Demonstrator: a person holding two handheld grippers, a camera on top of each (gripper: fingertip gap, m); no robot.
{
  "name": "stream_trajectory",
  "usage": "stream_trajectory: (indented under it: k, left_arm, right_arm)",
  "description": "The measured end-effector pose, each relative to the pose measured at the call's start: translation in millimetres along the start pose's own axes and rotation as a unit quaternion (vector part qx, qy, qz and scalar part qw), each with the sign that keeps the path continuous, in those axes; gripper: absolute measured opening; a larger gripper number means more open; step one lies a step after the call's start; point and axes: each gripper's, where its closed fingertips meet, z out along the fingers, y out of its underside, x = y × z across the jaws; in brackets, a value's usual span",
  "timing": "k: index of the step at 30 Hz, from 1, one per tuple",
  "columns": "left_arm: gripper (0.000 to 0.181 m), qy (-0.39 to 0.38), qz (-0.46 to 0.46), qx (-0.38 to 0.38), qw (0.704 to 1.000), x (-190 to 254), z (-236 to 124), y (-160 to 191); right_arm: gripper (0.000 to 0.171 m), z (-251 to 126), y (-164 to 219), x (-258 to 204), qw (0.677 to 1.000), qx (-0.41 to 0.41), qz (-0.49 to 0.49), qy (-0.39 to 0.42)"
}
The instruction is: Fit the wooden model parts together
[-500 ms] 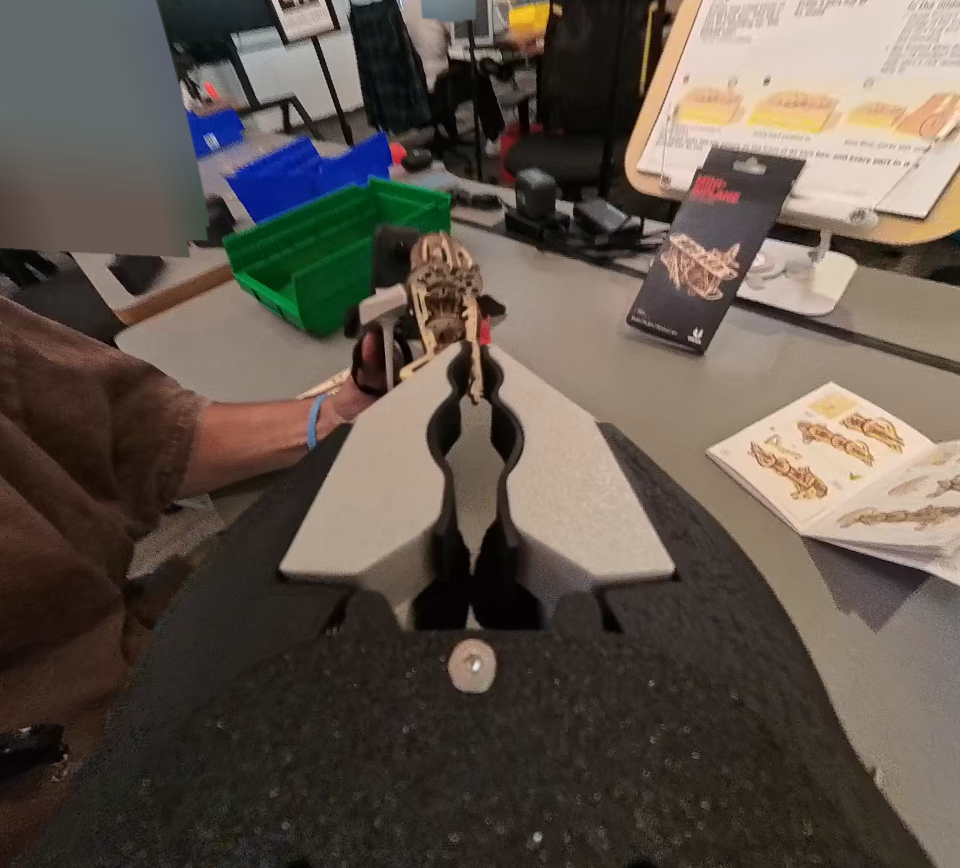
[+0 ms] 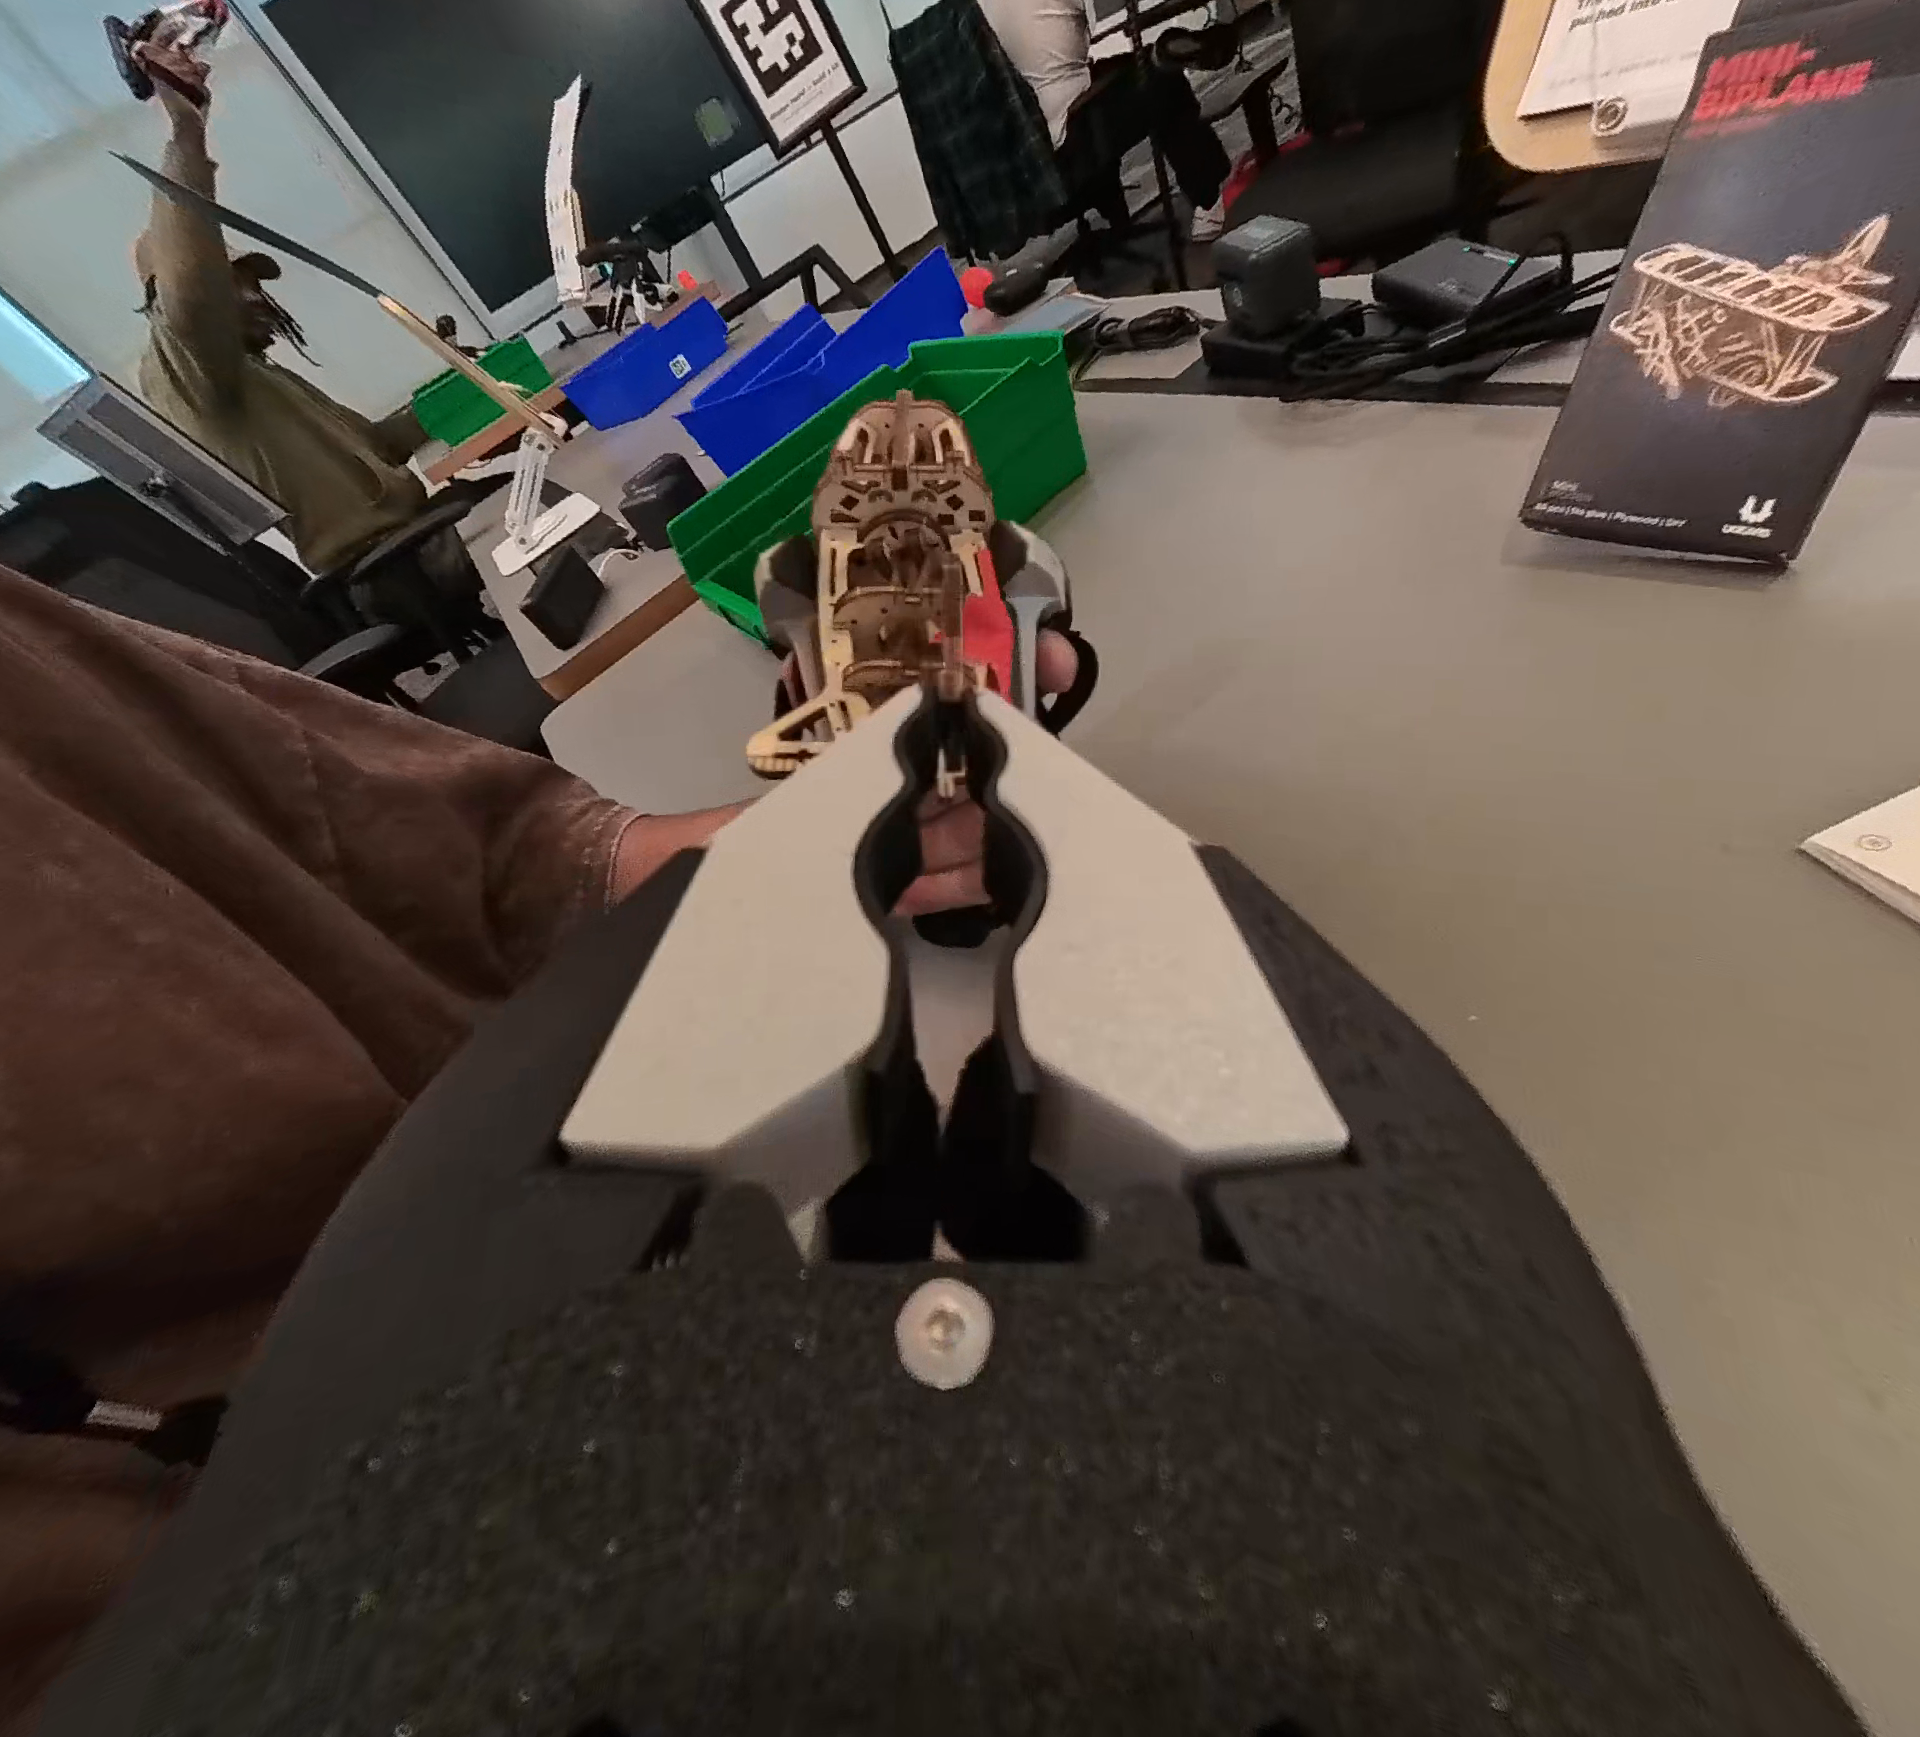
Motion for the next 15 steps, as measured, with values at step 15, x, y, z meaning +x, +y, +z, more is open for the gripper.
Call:
stream_trajectory:
  k: [15]
  left_arm:
    - [0.049, -0.002, -0.008, -0.008, 1.000, -2.6, -0.4, 3.8]
  right_arm:
    - [0.002, -0.5, 1.5, -3.0, 0.999, -0.026, -0.018, -0.003]
